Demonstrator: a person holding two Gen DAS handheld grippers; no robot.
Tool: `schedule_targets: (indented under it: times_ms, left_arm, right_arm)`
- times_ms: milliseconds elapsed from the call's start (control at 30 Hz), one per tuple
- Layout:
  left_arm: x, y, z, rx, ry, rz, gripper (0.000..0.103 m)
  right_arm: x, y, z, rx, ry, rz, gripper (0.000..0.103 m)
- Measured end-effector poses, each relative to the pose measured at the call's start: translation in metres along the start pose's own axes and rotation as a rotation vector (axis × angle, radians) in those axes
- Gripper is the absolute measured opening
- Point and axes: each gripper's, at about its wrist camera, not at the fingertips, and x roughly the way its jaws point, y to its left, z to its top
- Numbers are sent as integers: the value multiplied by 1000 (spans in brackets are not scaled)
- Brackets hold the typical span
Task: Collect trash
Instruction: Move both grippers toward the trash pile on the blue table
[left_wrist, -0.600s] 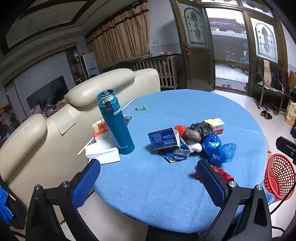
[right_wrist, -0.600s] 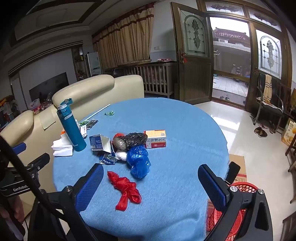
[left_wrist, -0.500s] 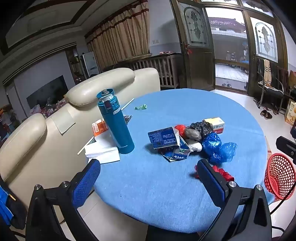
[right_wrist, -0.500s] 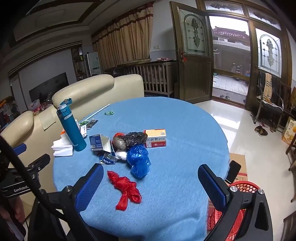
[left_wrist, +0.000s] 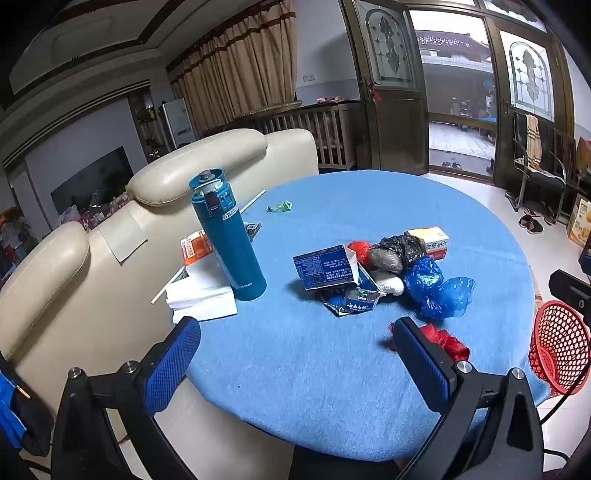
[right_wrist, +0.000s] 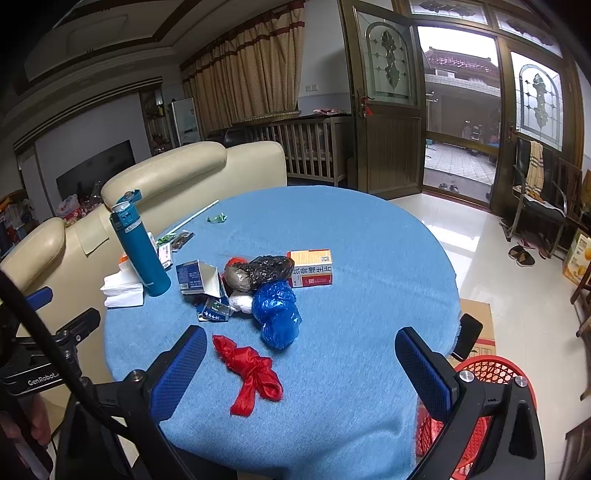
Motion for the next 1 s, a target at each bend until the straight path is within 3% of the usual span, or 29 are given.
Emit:
schedule_targets:
  times_ms: [633,867,1000]
  left_arm:
    - [22,-11,-7,21,59,-18,103]
    - [58,-10,-18,-5,136,-44,103]
    - [81,-9,-25,-23,205,-66,103]
  right_arm:
    - [14,-4,-1,-6,50,-16,103]
    - [59,-24,-6,39,101,48,103]
    - [105,-35,-7,99,203,113,102]
